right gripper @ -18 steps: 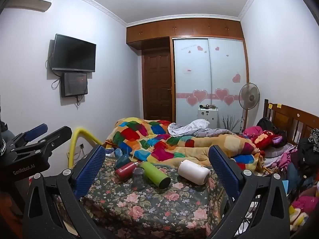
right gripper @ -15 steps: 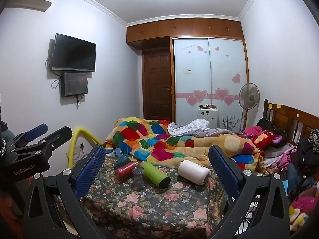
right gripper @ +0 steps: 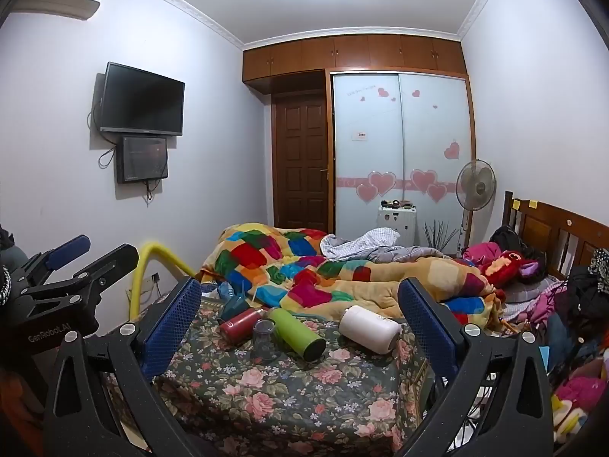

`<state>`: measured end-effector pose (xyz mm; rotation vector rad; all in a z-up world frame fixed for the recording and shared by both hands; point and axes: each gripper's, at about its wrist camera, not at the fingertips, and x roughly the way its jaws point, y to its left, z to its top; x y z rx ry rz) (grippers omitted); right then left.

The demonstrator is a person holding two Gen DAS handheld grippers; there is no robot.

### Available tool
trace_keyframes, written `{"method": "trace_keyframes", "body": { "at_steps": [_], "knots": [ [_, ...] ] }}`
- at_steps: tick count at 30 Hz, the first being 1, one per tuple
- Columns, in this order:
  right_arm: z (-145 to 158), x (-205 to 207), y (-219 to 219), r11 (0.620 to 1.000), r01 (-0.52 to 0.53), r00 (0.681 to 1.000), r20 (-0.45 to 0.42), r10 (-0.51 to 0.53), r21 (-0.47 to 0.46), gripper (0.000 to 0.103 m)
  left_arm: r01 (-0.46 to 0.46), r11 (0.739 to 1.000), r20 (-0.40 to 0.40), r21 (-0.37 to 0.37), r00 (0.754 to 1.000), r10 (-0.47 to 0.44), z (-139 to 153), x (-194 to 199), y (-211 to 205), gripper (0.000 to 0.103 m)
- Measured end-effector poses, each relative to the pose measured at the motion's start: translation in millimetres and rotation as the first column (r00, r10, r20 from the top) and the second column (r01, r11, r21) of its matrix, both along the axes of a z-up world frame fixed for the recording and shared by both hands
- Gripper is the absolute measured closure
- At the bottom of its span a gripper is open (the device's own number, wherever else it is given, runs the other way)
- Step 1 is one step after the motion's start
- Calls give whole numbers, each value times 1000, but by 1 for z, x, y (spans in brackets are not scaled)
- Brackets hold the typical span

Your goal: Flip cup upright

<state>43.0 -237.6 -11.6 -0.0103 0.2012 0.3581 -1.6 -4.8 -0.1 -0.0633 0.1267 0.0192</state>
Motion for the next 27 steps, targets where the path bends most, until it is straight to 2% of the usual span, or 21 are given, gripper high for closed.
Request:
{"method": "trace_keyframes", "body": {
  "at_steps": [27],
  "knots": [
    [0,0,0,1000,3,1000,0,-3,-5,0,0,1000,0,-5,1000,0,-1,-3,2,0]
  ]
}}
